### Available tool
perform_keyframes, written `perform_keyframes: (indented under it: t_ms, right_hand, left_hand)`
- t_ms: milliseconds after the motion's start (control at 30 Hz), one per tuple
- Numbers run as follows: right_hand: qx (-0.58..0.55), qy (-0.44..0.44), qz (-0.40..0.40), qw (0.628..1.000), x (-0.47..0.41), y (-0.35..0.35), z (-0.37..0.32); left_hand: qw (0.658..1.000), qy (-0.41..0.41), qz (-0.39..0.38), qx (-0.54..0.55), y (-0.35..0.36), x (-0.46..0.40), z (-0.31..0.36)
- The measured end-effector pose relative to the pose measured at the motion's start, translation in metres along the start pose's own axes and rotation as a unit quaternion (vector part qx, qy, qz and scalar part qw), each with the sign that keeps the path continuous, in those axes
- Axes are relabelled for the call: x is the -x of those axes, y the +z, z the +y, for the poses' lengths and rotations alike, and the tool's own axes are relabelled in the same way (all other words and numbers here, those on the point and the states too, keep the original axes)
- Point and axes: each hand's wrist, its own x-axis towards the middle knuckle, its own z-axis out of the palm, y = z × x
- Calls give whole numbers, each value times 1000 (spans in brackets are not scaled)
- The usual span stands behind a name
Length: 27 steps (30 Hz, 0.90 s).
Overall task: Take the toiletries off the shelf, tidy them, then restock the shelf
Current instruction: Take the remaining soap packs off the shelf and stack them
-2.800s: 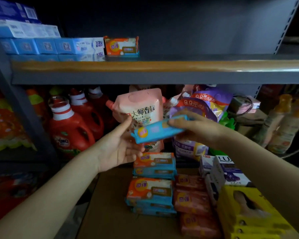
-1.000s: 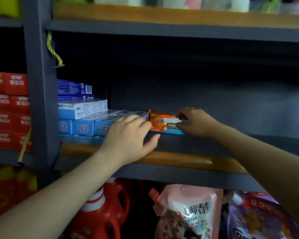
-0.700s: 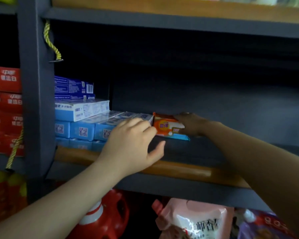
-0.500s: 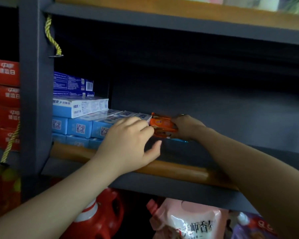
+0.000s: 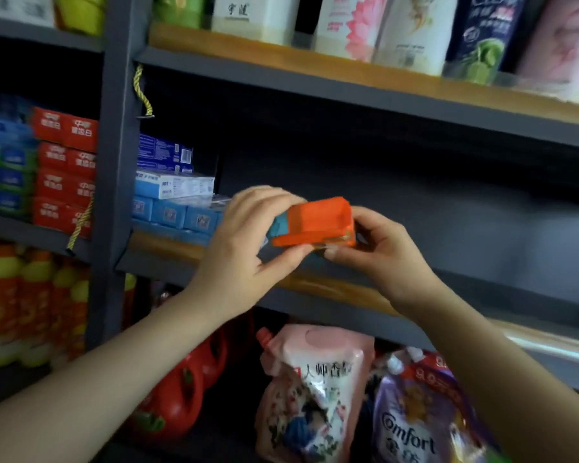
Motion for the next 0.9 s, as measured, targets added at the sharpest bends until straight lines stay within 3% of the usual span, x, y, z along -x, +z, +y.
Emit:
perform_keyframes:
  t_ms: [100,200,367,467,567,700,767,833,900]
  right_hand:
    - [-52,-13,32,998,30,9,-10]
    - [-75,-5,50,996,59,12,-13]
    - [131,-27,85,987,95,2,-27]
    - [218,-74,40,972,112,1,-40]
    - [222,-57,-21,973,127,-5,-51]
    - [171,-23,-62,983,145,-25,-56]
    - [88,-2,-70,994,152,-34,-56]
    - [-19,16,-71,997,156,-41,-56]
    - [-74,30,-59,995,157,-45,-55]
  left_hand:
    - [996,-46,12,71,-10,11,34]
    - [996,-62,9,63,-18,25,48]
    - [995,-87,-23,51,-15,52,48]
    - [983,-127,-37,124,-7,68,46]
    - [966,-156,-29,206,4,81,50]
    - [921,-223,-10,321,21,92,58]
    - [890,-279,5,361,33,98,62]
    - [846,-346,-1,406,44,103,69]
    - [777,-405,-33,481,56,113,78]
